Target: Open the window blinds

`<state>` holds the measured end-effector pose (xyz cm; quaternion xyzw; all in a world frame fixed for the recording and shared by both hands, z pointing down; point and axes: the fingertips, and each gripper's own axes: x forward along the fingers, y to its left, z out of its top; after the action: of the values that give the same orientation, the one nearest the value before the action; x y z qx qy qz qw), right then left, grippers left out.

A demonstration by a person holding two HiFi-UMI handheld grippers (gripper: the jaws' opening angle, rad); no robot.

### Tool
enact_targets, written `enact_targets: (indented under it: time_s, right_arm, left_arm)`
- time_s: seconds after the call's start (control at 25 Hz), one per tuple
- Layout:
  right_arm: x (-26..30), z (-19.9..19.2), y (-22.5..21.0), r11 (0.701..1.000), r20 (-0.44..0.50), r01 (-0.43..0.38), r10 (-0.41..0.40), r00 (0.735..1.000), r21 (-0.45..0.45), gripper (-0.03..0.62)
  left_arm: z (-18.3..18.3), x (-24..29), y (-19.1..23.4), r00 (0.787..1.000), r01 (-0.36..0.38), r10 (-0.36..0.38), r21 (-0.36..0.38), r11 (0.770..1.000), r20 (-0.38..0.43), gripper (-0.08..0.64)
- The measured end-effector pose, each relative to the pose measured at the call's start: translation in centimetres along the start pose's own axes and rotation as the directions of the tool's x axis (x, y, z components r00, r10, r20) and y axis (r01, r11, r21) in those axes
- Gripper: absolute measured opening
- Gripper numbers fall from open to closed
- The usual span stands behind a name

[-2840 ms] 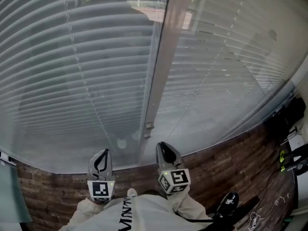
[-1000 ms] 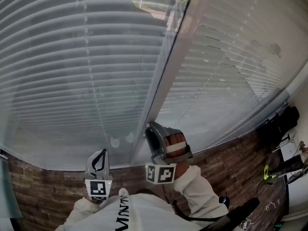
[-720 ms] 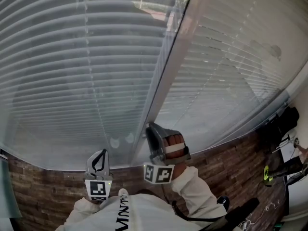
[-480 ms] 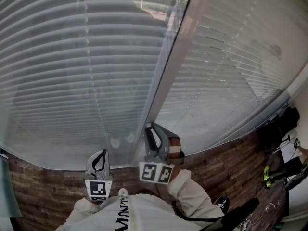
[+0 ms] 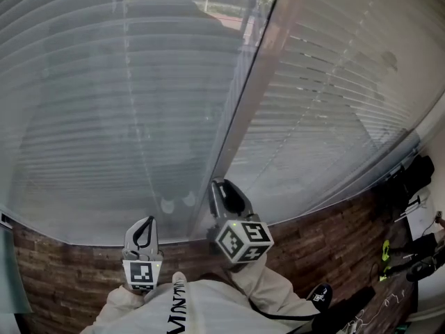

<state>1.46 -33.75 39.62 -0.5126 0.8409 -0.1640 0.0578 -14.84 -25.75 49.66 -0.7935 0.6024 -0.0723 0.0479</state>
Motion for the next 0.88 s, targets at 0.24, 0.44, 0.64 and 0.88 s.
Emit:
enact_targets:
  time_s: [0.24,0.44,0.64,0.88]
  right_arm:
    - [0.0,-0.2,-0.9,0.761,0.083,-0.116,0.082,0.993,0.639,0.127]
    - [0.0,-0.7,-1.4,0.29,0.2,-0.224,0.111,0.973,0.93,0.123]
    - [0.1,-0.5,-1.3,0.289,0.231,-0.258,0.124,0.965,0.922,0.118]
    - [-0.1,0.1,-1.2,0.629,0.135,-0.217,0.176,0.975,0.746,0.135]
  left_arm:
    - [-0.1,0.1,-0.2,1.0,0.01,-0.01,-0.001,1.0,-0.001,0.0]
    - [-0.3,0.1,0.0,1.0,0.01,-0.01,-0.001,1.0,-0.006,0.0]
    - [-0.3,0.0,0.0,1.0,0.013,-0.013,-0.003,1.0,-0.007,0.0]
    - [-0.3,-0.1,0.1,1.0,0.013,-0.013,0.0,1.0,-0.006,0.0]
